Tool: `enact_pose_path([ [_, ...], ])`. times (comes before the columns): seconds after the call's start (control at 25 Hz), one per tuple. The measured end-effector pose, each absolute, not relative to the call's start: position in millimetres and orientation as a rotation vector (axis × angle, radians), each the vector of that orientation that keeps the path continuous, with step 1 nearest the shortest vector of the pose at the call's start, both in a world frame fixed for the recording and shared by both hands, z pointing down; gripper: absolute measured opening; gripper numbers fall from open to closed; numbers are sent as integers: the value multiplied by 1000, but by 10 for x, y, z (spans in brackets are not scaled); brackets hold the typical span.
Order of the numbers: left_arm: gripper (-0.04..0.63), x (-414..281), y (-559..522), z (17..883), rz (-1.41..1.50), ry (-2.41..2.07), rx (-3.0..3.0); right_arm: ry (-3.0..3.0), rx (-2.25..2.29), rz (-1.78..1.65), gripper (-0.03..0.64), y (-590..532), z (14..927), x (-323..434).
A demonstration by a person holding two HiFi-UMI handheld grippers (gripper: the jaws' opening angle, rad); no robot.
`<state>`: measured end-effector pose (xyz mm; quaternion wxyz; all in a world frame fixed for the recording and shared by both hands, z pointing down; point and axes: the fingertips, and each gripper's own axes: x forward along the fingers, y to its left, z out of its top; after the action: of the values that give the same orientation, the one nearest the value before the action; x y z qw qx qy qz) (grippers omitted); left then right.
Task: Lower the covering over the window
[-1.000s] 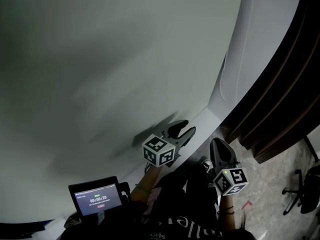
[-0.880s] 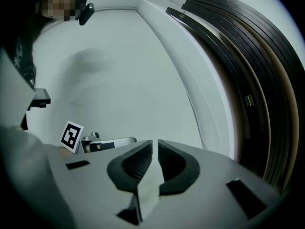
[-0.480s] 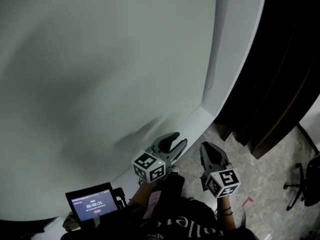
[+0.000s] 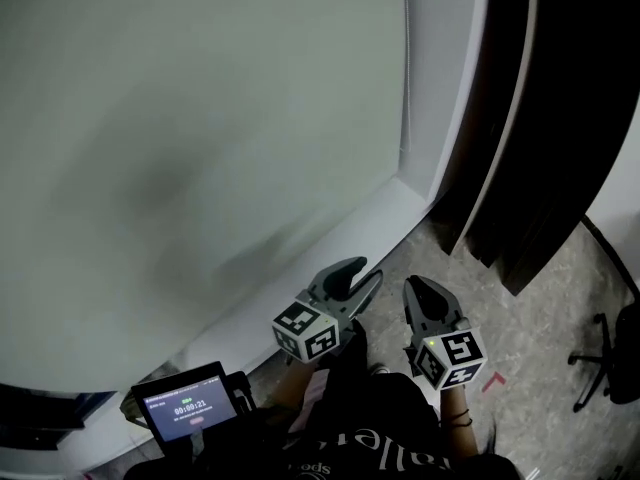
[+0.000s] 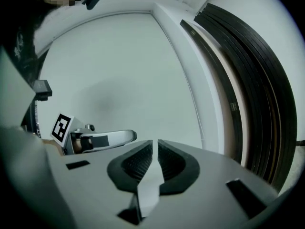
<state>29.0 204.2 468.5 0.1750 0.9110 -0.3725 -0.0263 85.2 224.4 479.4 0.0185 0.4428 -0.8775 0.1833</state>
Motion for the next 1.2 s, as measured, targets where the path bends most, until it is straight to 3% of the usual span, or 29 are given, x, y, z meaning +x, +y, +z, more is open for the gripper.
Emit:
enact_pose_path([
  [0.24,158,443,2664,4348,-48,-1041,2619,-2766,1389,563,21,2760,4426,929],
  [1.2,159,277,2628,4488,-51,-1104,2586,-2776,1339,570,21,2655,4534,867],
])
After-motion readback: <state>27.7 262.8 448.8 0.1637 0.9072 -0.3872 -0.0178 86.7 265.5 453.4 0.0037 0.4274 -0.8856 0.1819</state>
